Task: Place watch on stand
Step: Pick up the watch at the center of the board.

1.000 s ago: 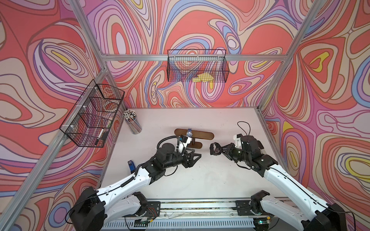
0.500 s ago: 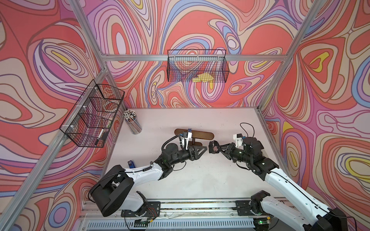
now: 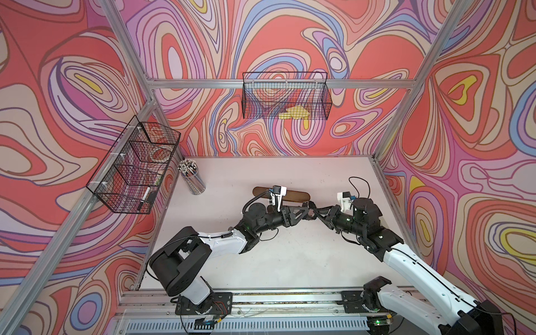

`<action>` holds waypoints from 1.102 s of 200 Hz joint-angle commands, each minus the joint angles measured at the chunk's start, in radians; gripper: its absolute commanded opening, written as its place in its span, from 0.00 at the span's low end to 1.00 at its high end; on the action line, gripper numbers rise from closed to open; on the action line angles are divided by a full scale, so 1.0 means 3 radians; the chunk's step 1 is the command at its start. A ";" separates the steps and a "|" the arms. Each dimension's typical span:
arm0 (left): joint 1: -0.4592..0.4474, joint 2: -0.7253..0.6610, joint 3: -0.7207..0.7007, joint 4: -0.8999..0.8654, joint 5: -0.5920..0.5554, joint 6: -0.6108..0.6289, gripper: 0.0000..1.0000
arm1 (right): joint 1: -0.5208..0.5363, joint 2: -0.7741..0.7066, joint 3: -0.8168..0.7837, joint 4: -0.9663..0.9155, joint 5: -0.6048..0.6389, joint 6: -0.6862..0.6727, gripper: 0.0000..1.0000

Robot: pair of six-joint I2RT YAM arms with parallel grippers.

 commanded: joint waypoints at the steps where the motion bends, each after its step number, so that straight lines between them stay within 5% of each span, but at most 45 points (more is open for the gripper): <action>1: -0.0017 0.0092 0.0086 0.0455 0.0108 -0.0162 0.51 | -0.0005 0.0022 -0.0018 0.0117 -0.0010 0.0002 0.00; 26: -0.0022 0.0125 0.0097 0.0564 0.0151 -0.0209 0.41 | 0.0003 0.0079 -0.0018 0.0159 -0.0007 -0.0012 0.00; 76: -0.0022 0.0101 0.0109 0.0576 0.0247 -0.0246 0.00 | 0.0009 0.0122 0.0060 0.0093 0.0072 -0.0117 0.00; 95: -0.0022 0.0100 0.0127 0.0554 0.0254 -0.0260 0.00 | 0.0010 0.0121 0.0106 0.0034 0.0119 -0.0170 0.00; 125: -0.0022 0.0030 0.0202 0.0400 0.0257 -0.0259 0.00 | 0.0008 0.0117 0.0232 -0.0174 0.0213 -0.0336 0.43; 152: -0.0017 -0.0234 0.0373 -0.0208 0.0209 -0.0196 0.00 | 0.0009 -0.0042 0.0375 -0.0574 0.0403 -0.0635 0.63; 192: 0.0128 -0.0784 0.0792 -0.1930 -0.0002 -0.0187 0.00 | 0.0010 -0.0315 0.0653 -0.1114 0.0846 -0.1594 0.70; 220: 0.0487 -0.0886 0.0864 -0.2243 0.0240 -0.0917 0.00 | 0.0025 -0.0518 0.0637 -0.0956 0.0951 -0.2386 0.68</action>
